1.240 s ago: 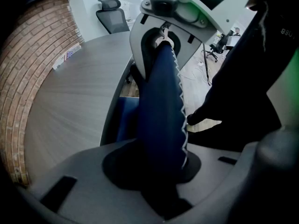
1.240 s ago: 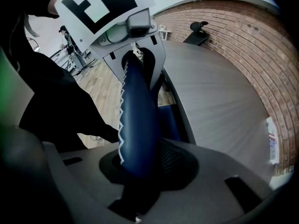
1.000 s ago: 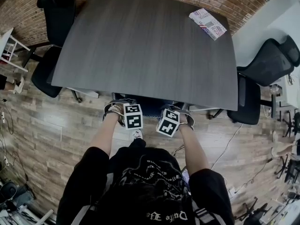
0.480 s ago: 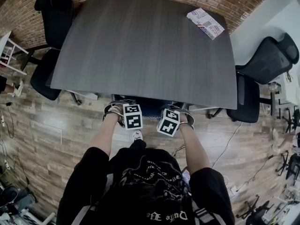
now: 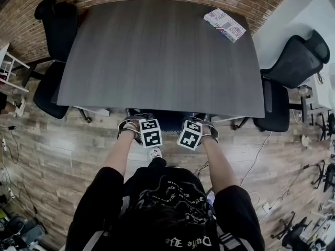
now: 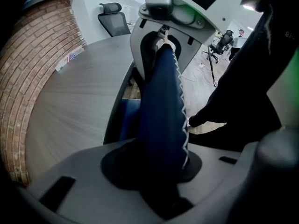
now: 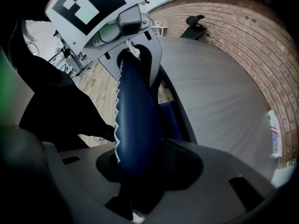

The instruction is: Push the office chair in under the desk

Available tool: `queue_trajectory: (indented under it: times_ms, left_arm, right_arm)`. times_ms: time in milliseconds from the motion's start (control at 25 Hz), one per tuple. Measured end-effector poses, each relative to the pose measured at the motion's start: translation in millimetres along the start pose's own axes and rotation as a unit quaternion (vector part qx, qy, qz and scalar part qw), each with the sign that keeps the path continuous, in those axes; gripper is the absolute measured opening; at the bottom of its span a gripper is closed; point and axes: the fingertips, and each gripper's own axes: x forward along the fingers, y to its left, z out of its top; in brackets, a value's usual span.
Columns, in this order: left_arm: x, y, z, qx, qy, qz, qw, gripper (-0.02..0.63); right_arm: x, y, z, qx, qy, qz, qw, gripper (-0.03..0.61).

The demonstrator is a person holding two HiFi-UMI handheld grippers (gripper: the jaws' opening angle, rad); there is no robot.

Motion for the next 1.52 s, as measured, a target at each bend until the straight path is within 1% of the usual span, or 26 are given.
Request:
queue_trajectory:
  times_ms: [80,200,280,360,440,680,800,920,1000,1080,1120,1200,1320,1440,1480,1520]
  left_arm:
    - [-1,0,0,0.0,-0.003,0.004,1.0,0.127]
    - [0,0,-3,-0.002,-0.008,0.004,1.0,0.161]
    - [0,-1,-5,-0.015,-0.019,0.003,0.9997,0.158]
    - [0,-2,-5,-0.022,-0.027,0.004,0.9994,0.156]
    - [-1,-4,-4,-0.025,-0.036,0.002,0.9991,0.165]
    - [-10,-5,6,-0.059,-0.081,-0.008,0.9949,0.213]
    - [-19,-4,13,-0.069,-0.102,-0.009,0.9923,0.222]
    - [-34,-7,17,-0.069,-0.124,-0.006,0.9899,0.225]
    - [-46,-8,17,-0.083,-0.147,0.001,0.9856,0.225]
    - [-61,-6,19,-0.109,-0.181,0.01,0.9773,0.225]
    - [-70,-4,21,-0.125,-0.201,0.014,0.9714,0.225]
    - [-88,1,27,-0.16,-0.247,0.024,0.9554,0.225]
    - [-110,3,37,-0.219,-0.317,0.029,0.9224,0.225]
    - [-127,-3,48,-0.269,-0.373,-0.003,0.8881,0.225]
    - [-134,-5,52,-0.28,-0.391,-0.011,0.8765,0.225]
    - [-140,-6,55,-0.29,-0.409,-0.008,0.865,0.225]
  right_arm:
    - [0,0,-1,0.012,0.002,0.0,1.0,0.167]
    - [0,2,1,0.039,-0.008,0.001,0.999,0.201]
    - [0,4,3,0.051,-0.017,0.0,0.999,0.246]
    - [-1,6,4,0.057,-0.02,0.002,0.998,0.256]
    - [-4,9,6,0.066,-0.024,0.005,0.998,0.261]
    - [-22,11,14,0.101,-0.063,-0.007,0.993,0.27]
    - [-32,11,14,0.123,-0.087,-0.012,0.989,0.27]
    - [-45,12,8,0.137,-0.103,-0.022,0.985,0.27]
    - [-54,11,8,0.149,-0.12,-0.034,0.981,0.27]
    - [-65,8,12,0.17,-0.15,-0.047,0.973,0.27]
    - [-71,6,14,0.181,-0.166,-0.055,0.968,0.27]
    - [-83,3,17,0.203,-0.201,-0.075,0.955,0.27]
    - [-100,-1,18,0.236,-0.25,-0.106,0.933,0.27]
    - [-120,-6,19,0.264,-0.294,-0.139,0.908,0.27]
    - [-128,-8,19,0.271,-0.308,-0.15,0.9,0.27]
    - [-135,-8,20,0.277,-0.321,-0.16,0.891,0.27]
